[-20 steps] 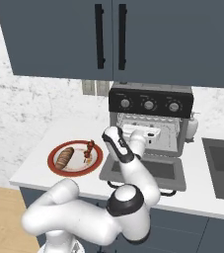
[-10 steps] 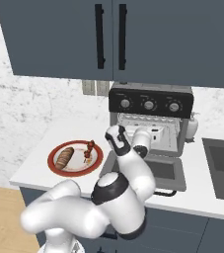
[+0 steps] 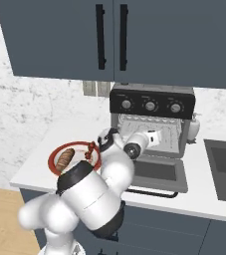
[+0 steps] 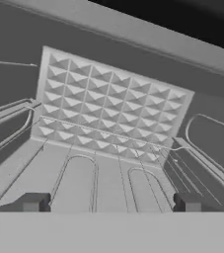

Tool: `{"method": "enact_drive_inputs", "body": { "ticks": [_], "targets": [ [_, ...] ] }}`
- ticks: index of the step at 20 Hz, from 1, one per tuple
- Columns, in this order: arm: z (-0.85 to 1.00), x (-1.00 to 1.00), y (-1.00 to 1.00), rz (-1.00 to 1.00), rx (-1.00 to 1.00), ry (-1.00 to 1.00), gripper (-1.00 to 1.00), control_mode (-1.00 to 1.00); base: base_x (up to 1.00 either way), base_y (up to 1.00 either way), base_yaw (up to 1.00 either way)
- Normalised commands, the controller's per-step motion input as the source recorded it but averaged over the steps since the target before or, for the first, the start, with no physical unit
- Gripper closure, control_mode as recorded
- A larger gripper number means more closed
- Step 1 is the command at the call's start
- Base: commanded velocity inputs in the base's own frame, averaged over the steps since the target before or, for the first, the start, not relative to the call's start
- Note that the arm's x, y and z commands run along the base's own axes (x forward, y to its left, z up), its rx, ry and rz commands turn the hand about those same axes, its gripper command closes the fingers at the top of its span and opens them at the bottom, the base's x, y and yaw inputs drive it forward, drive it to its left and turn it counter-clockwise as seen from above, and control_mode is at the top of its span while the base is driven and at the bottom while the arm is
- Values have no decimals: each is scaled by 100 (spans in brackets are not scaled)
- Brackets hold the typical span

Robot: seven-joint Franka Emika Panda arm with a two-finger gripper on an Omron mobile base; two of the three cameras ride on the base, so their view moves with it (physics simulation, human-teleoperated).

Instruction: Pick up the kebab skewer and baguette bread, and place them inside the toaster oven. Close the toaster oven door and start by setting the timer.

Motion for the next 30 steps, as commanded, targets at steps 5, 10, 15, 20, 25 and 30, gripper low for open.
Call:
{"method": "enact_drive_inputs", "body": {
  "ticks": [5,10,15,20,25,30],
  "targets": [
    [-32,-90,0,1,-13,33,-100,-100,0,0,0],
    [-15,-90,0,3,-2,45,-100,-100,0,0,0],
    [-7,-97,0,3,0,47,-100,-100,0,0,0],
    [-3,-99,0,4,0,45,-100,-100,0,0,0],
    [70,-87,9,5,6,24,-100,-100,0,0,0],
    [75,-30,83,1,6,20,-100,-100,0,0,0]
  ]
}}
